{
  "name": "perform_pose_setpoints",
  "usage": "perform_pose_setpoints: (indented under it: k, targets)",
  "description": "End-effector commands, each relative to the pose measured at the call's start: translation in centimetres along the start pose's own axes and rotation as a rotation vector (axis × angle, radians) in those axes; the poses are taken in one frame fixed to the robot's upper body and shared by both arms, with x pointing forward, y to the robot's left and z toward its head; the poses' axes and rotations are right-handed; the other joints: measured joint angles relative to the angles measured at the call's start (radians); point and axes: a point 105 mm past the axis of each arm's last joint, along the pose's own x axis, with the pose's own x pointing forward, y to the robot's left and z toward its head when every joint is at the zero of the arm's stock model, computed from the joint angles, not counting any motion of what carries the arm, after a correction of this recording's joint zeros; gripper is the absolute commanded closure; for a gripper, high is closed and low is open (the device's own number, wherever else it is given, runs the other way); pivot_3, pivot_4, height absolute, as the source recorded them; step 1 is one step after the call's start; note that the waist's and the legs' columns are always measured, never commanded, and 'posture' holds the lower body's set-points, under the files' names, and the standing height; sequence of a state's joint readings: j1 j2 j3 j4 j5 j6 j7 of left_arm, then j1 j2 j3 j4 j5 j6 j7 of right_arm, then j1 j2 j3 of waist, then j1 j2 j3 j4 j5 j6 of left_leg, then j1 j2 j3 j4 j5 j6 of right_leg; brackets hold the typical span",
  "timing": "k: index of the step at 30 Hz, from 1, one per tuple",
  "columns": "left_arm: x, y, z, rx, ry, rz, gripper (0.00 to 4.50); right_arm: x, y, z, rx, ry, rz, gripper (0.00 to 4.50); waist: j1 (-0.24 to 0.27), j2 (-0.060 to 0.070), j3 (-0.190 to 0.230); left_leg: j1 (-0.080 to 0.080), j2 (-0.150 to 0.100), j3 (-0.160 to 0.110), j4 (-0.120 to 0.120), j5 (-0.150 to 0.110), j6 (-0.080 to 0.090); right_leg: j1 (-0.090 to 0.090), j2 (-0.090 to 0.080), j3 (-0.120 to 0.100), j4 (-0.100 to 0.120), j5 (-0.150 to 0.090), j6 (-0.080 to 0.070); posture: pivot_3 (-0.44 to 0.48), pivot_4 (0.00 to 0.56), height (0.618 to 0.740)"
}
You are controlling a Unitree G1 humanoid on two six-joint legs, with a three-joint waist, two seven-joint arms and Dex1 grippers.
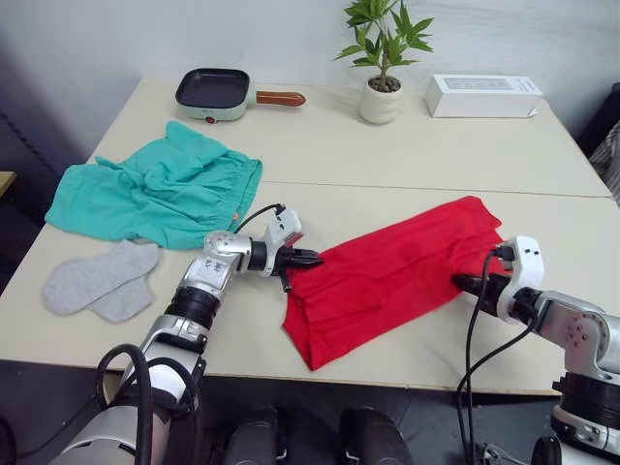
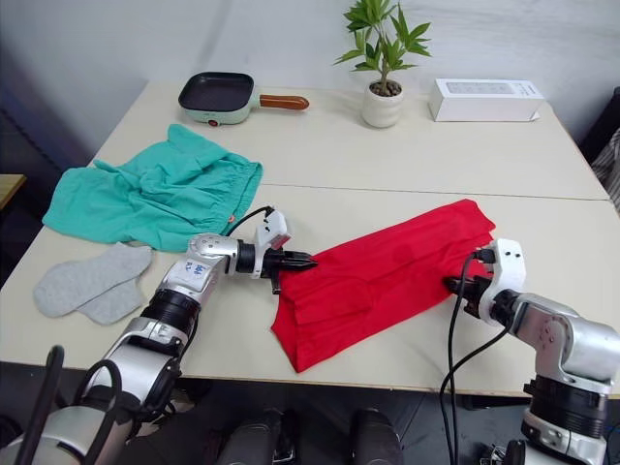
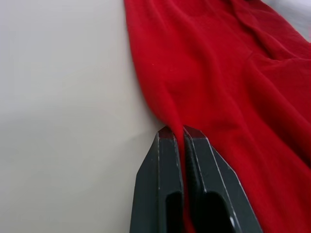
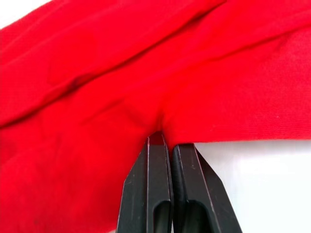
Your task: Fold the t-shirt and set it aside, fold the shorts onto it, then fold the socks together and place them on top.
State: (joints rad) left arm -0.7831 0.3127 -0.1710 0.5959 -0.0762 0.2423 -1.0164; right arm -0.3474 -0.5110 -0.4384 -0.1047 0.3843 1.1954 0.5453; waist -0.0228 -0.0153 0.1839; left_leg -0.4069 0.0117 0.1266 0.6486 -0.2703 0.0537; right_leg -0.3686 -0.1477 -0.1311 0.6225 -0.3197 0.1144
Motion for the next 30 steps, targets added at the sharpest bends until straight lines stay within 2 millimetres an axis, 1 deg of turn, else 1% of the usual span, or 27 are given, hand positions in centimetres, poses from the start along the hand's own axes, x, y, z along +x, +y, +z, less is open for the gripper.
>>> perform_pose_setpoints:
  k: [1, 4, 6, 9, 12, 14, 16, 19, 20, 22, 24, 26, 28, 30]
  targets:
    - [-1.6, 0.2, 0.3, -0.012, -0.035, 0.087, 4.47, 1.3, -1.6, 1.5, -0.059, -0.015, -0.059, 4.5, -0.011, 0.0, 0.0, 0.0, 0.0, 0.0, 0.0, 0.0, 0.0, 0.0, 0.0, 0.0, 0.0, 0.0, 0.0, 0.0, 0.15, 0.74]
    - [-3.2, -0.1, 0.3, -0.011, -0.043, 0.142, 4.47, 3.1, -2.3, 4.0, -0.101, -0.06, -0.073, 4.5, -0.019, 0.001, 0.0, 0.001, 0.0, 0.002, -0.001, 0.001, 0.0, -0.002, 0.0, 0.001, 0.002, 0.0, 0.0, 0.0, 0.15, 0.74]
    - [-3.8, -1.5, 0.2, -0.031, -0.048, 0.138, 4.47, 4.5, -2.6, 5.9, -0.123, -0.092, -0.084, 4.5, -0.02, 0.001, 0.001, 0.0, 0.0, 0.003, -0.001, 0.001, -0.001, -0.004, 0.0, 0.002, 0.004, 0.0, 0.0, 0.0, 0.15, 0.74]
    - [-3.7, -3.6, 0.1, -0.038, -0.048, 0.128, 4.47, 6.0, -2.6, 7.9, -0.166, -0.114, -0.089, 4.5, -0.023, 0.002, 0.001, -0.001, 0.0, 0.005, -0.002, 0.003, 0.0, -0.005, 0.0, 0.003, 0.006, 0.0, 0.0, 0.0, 0.15, 0.74]
    - [-3.0, -5.2, 0.2, -0.056, -0.062, 0.138, 4.47, 6.8, -2.0, 9.1, -0.209, -0.122, -0.061, 4.5, -0.014, 0.002, 0.001, -0.002, 0.0, 0.005, -0.001, 0.003, 0.0, -0.005, 0.0, 0.004, 0.005, 0.0, 0.0, 0.0, 0.15, 0.74]
    - [-2.4, -5.7, 0.1, -0.077, -0.063, 0.171, 4.47, 7.1, -1.7, 9.5, -0.222, -0.122, -0.04, 4.5, -0.005, 0.002, 0.001, -0.002, 0.0, 0.005, -0.001, 0.003, 0.0, -0.005, 0.0, 0.004, 0.004, 0.0, 0.0, 0.0, 0.15, 0.74]
    - [-2.3, -5.7, 0.1, -0.105, -0.066, 0.204, 4.47, 7.2, -1.5, 9.6, -0.238, -0.115, -0.017, 4.5, -0.003, 0.002, 0.001, -0.003, -0.001, 0.005, -0.001, 0.003, 0.001, -0.005, 0.0, 0.004, 0.004, 0.0, 0.0, 0.0, 0.15, 0.74]
    - [-2.6, -5.9, 0.4, -0.144, -0.064, 0.204, 3.73, 6.8, -1.3, 9.5, -0.228, -0.085, 0.026, 4.5, -0.004, 0.002, 0.001, -0.004, -0.001, 0.005, 0.0, 0.003, 0.001, -0.005, 0.0, 0.004, 0.004, 0.0, 0.0, 0.0, 0.15, 0.74]
    - [-3.0, -6.0, 0.6, -0.129, -0.05, 0.184, 3.41, 6.3, -1.4, 9.2, -0.219, -0.052, 0.049, 4.3, -0.004, 0.002, 0.001, -0.003, 0.0, 0.004, -0.001, 0.003, 0.001, -0.005, 0.0, 0.004, 0.004, 0.0, 0.0, 0.0, 0.15, 0.74]
    - [-4.3, -5.4, 1.8, -0.074, -0.054, 0.146, 2.8, 5.0, -1.4, 8.3, -0.23, 0.019, 0.099, 3.84, -0.002, 0.003, 0.002, -0.004, 0.0, 0.004, -0.001, 0.003, 0.001, -0.005, 0.0, 0.004, 0.004, 0.0, 0.0, 0.0, 0.15, 0.74]
    - [-5.7, -4.8, 3.3, -0.068, -0.078, 0.084, 2.18, 3.3, -1.2, 7.6, -0.217, 0.06, 0.131, 3.19, 0.003, 0.003, 0.002, -0.006, 0.0, 0.002, -0.001, 0.003, 0.0, -0.006, 0.0, 0.002, 0.004, 0.0, 0.0, 0.0, 0.15, 0.74]
    - [-6.6, -4.2, 4.1, -0.073, -0.066, 0.043, 1.54, 1.3, -0.5, 6.5, -0.197, 0.096, 0.186, 2.5, 0.007, 0.003, 0.002, -0.009, 0.0, -0.001, 0.001, 0.004, 0.0, -0.007, 0.0, 0.0, 0.003, 0.0, 0.0, 0.0, 0.15, 0.74]
    - [-6.9, -2.8, 4.8, -0.041, -0.061, 0.046, 0.91, -1.0, 0.7, 5.4, -0.193, 0.128, 0.253, 1.79, 0.016, 0.005, 0.002, -0.01, 0.0, -0.001, 0.001, 0.003, 0.0, -0.007, 0.0, -0.001, 0.002, 0.0, -0.001, 0.0, 0.15, 0.74]
    - [-6.0, -0.6, 5.3, -0.02, -0.046, 0.077, 0.26, -3.0, 1.7, 4.1, -0.171, 0.142, 0.29, 1.06, 0.024, 0.007, 0.003, -0.01, 0.0, -0.002, 0.001, 0.003, 0.0, -0.006, 0.0, -0.002, 0.001, 0.0, -0.001, 0.0, 0.15, 0.74]
